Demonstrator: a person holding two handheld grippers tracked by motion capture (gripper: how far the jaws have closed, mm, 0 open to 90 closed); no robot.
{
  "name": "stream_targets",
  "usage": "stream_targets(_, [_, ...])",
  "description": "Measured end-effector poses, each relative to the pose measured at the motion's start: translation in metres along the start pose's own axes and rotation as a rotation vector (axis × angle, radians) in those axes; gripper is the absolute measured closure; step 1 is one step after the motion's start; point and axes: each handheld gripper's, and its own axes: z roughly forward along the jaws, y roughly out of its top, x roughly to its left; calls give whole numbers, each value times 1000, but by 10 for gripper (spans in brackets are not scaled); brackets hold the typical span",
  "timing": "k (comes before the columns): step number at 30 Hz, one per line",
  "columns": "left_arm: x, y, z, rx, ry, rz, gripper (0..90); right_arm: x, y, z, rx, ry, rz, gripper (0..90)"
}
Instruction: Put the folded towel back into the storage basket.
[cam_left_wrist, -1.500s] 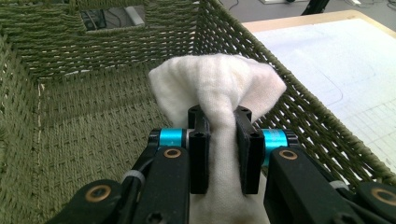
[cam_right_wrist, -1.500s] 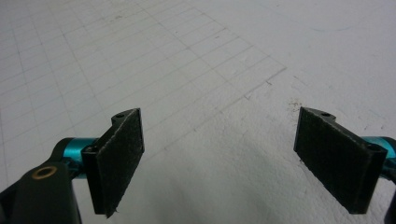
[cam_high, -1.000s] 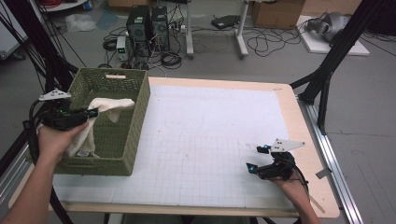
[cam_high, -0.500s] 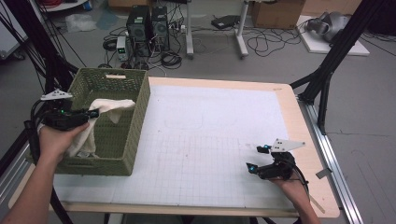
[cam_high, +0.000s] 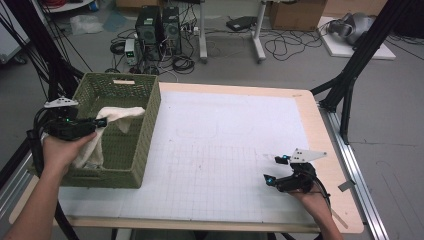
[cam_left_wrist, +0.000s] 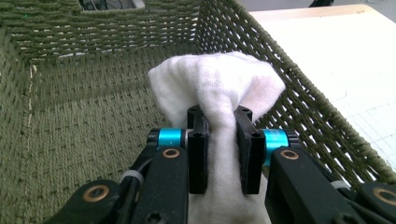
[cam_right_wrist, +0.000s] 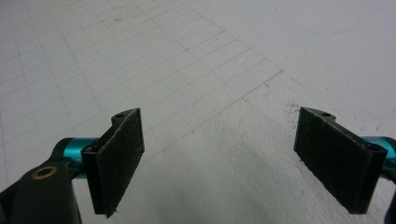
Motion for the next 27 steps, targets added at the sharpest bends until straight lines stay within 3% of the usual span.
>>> stream_targets(6, [1, -6, 5, 10, 30, -7, 769, 0, 0, 0, -2, -3, -2, 154])
stream_targets(27, [1, -4, 15, 30, 51, -39, 769, 0, 0, 0, -1, -2, -2, 154])
